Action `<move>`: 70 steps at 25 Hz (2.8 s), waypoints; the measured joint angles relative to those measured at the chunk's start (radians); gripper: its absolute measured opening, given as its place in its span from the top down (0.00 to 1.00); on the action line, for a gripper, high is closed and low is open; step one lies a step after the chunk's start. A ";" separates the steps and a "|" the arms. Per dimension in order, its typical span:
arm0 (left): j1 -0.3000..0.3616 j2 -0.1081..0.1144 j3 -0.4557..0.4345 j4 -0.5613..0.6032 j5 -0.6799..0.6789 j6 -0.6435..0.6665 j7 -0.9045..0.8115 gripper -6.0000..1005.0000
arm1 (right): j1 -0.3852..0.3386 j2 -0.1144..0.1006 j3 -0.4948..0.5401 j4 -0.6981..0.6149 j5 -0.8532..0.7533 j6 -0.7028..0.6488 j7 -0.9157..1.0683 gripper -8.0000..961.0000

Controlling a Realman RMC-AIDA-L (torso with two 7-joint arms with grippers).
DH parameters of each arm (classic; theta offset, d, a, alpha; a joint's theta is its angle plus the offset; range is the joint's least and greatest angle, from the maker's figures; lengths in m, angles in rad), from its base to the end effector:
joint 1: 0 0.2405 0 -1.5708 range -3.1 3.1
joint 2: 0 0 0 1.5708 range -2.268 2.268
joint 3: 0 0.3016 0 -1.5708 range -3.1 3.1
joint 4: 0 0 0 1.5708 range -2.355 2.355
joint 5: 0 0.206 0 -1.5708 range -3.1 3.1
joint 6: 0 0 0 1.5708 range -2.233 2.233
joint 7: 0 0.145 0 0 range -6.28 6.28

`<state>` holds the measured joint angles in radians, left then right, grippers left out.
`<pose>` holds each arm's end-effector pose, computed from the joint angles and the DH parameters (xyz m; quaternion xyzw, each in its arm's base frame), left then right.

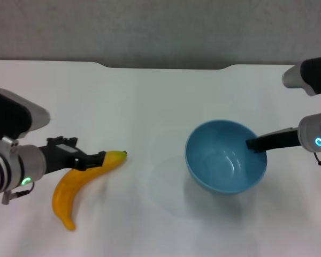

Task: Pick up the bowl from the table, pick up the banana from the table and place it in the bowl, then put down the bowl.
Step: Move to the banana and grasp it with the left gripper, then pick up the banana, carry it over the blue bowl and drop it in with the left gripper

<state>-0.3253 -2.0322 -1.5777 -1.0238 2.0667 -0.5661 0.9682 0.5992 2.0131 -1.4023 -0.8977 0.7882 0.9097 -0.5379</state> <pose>-0.3159 0.3827 -0.0435 -0.8654 -0.3267 -0.0436 0.3775 0.2839 0.4257 -0.0393 -0.8451 0.4474 -0.0208 0.2920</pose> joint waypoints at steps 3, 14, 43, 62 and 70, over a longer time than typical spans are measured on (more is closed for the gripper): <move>-0.009 0.002 -0.019 0.043 0.023 -0.003 0.003 0.11 | -0.004 0.002 -0.001 -0.016 0.001 0.004 0.001 0.96; -0.052 0.001 -0.048 0.110 0.051 -0.049 0.018 0.11 | -0.013 0.002 -0.008 -0.033 0.003 0.004 0.003 0.96; -0.095 0.000 -0.046 0.235 0.117 0.003 0.013 0.13 | -0.033 0.003 -0.050 -0.064 0.039 -0.007 0.004 0.95; -0.079 0.000 -0.073 0.159 0.064 0.000 -0.006 0.48 | -0.071 0.001 -0.042 -0.091 0.039 -0.015 0.004 0.95; -0.050 -0.002 -0.089 -0.016 -0.014 -0.023 -0.015 0.47 | -0.058 0.001 -0.053 -0.054 0.063 -0.022 -0.005 0.95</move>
<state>-0.3750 -2.0337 -1.6668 -1.0398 2.0524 -0.5894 0.9529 0.5412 2.0143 -1.4551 -0.9514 0.8509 0.8877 -0.5433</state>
